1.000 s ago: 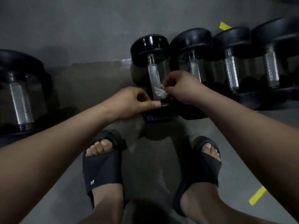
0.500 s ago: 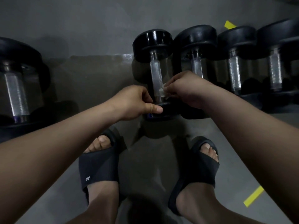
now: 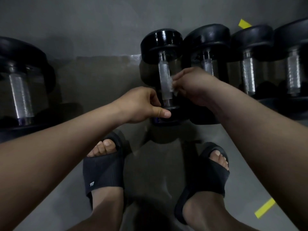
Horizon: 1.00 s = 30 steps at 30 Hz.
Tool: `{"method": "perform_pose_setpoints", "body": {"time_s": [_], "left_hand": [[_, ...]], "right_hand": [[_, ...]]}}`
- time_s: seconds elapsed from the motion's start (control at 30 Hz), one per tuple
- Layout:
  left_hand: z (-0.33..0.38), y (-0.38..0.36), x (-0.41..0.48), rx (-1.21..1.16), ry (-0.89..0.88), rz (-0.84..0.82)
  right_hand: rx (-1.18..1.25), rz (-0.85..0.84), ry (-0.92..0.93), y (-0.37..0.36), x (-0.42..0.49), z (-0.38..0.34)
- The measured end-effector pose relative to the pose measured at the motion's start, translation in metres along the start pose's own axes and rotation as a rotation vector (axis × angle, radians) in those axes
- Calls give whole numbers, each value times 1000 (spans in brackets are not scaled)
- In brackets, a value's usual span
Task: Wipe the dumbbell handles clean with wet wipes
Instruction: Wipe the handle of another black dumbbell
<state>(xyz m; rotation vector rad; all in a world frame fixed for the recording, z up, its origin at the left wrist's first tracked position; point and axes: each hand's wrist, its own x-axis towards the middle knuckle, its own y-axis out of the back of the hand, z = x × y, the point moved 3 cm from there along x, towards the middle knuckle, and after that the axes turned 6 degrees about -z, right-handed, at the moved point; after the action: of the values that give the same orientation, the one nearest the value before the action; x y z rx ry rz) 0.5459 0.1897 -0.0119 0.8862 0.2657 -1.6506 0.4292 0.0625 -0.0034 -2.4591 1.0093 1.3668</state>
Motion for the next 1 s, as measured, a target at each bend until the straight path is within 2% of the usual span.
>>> {"method": "perform_pose_setpoints", "body": {"time_s": [0.13,0.27,0.37,0.47,0.7,0.9,1.0], "left_hand": [[0,1,0,-10,5,4],[0,0,0,8,4,16],[-1,1,0,-15,10,6],[0,0,0,-27,4,-5],[0,0,0,-16,-10,20],[-1,1,1,6,-18,14],[-1,-1,1,-7,-43,27]], "right_hand": [[312,131,95,-5,19,-9],[378,56,134,-4,9,-1],[204,28,128,-2,-6,9],[-42,207,135,-1,-2,16],[71,461,237,-10,32,-11],[-402,570,500,-32,12,-5],[-433,664,512,-33,19,-21]]}}
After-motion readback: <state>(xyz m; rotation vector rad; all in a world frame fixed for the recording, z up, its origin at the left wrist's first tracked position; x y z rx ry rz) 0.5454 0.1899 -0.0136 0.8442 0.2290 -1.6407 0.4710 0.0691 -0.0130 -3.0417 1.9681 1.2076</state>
